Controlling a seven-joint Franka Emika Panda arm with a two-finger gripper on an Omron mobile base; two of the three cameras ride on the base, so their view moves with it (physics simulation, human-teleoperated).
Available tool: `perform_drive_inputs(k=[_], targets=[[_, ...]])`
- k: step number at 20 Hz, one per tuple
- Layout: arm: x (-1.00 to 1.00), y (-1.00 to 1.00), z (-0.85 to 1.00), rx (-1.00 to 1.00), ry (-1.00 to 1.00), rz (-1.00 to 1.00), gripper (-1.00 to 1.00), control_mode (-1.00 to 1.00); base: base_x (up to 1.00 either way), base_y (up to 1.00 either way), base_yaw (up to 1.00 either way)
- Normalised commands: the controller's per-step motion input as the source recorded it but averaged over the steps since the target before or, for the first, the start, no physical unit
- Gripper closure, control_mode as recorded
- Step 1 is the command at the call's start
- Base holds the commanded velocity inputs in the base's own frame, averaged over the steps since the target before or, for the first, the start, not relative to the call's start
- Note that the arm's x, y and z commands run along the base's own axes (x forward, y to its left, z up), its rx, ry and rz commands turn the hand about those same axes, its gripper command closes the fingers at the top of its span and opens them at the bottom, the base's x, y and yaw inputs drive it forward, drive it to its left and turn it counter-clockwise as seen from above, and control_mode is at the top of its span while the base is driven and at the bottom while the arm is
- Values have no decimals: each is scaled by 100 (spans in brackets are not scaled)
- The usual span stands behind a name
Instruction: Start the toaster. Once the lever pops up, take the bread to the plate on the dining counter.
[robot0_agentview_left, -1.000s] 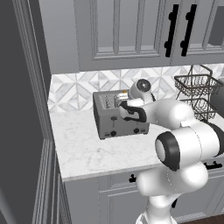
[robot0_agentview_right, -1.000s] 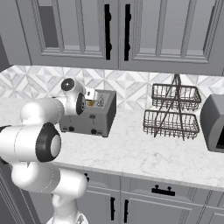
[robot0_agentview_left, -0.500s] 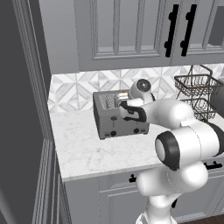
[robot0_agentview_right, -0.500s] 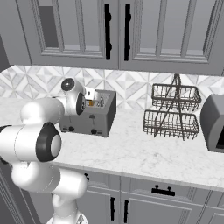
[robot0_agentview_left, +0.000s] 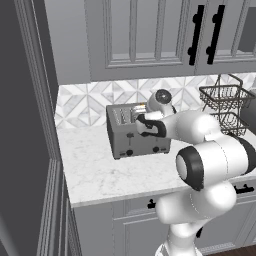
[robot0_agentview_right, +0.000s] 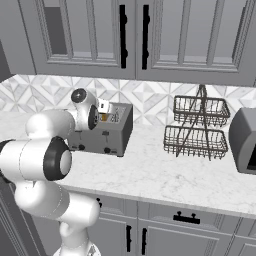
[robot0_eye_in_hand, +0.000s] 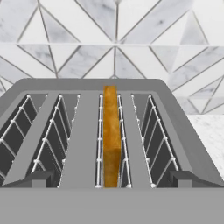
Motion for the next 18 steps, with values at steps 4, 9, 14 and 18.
perform_drive_inputs(k=[4, 9, 14, 18], targets=[[7, 0, -1, 0, 0, 0, -100, -100, 0, 0, 0], [7, 0, -3, 0, 0, 0, -100, -100, 0, 0, 0], [9, 0, -6, 0, 0, 0, -100, -100, 0, 0, 0], [12, 0, -8, 0, 0, 0, -100, -100, 0, 0, 0]])
